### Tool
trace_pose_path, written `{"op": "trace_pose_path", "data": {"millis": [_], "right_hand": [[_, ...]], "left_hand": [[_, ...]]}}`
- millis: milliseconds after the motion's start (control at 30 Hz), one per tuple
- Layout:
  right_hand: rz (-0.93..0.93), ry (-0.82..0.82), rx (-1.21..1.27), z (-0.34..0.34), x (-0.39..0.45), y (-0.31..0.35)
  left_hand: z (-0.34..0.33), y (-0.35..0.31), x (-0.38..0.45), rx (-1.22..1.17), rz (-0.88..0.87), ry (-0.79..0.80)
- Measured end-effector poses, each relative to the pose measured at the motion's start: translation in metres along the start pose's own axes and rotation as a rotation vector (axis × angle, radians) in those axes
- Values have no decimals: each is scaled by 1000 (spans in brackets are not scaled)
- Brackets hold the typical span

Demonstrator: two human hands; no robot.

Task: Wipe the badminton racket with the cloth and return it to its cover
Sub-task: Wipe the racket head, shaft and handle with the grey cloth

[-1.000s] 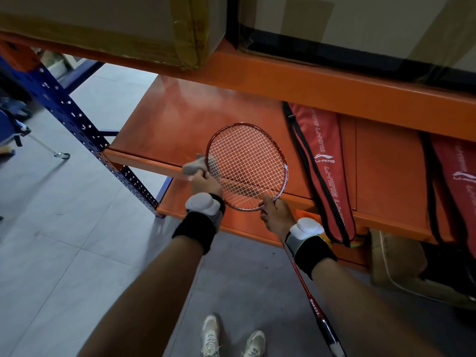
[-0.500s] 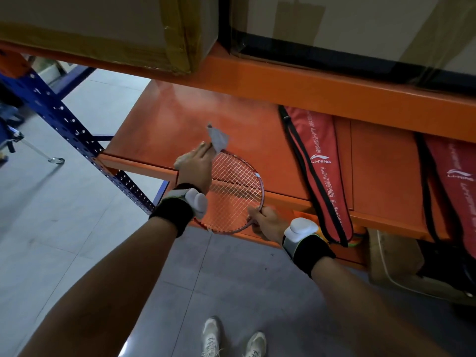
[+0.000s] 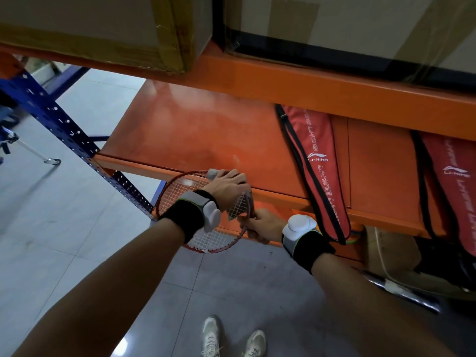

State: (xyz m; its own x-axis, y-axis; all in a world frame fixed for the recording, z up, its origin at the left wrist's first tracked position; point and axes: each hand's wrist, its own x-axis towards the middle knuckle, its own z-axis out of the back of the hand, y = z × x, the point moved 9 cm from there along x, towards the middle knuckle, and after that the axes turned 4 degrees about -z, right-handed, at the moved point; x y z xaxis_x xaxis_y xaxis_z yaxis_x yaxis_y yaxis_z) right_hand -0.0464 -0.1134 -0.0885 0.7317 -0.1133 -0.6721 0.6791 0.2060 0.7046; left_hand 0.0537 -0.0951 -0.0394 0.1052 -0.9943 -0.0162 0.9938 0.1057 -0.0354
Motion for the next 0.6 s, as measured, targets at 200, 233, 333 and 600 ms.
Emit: {"op": "trace_pose_path", "data": {"millis": [200,233,333,600], "right_hand": [[-15,-35,-227,31,-25,-8],[27,-55,-300,35,-27,-4],[86,-96,-321,38,-26,4],[33,-240,31,52,-16,-1]], "left_hand": [[-12,42,-12,-91,118,134],[-11,43,-12,-103,125,130],[-2,20,-9,-124,28,-2],[15,-42,-25,-187,53,-215]]}}
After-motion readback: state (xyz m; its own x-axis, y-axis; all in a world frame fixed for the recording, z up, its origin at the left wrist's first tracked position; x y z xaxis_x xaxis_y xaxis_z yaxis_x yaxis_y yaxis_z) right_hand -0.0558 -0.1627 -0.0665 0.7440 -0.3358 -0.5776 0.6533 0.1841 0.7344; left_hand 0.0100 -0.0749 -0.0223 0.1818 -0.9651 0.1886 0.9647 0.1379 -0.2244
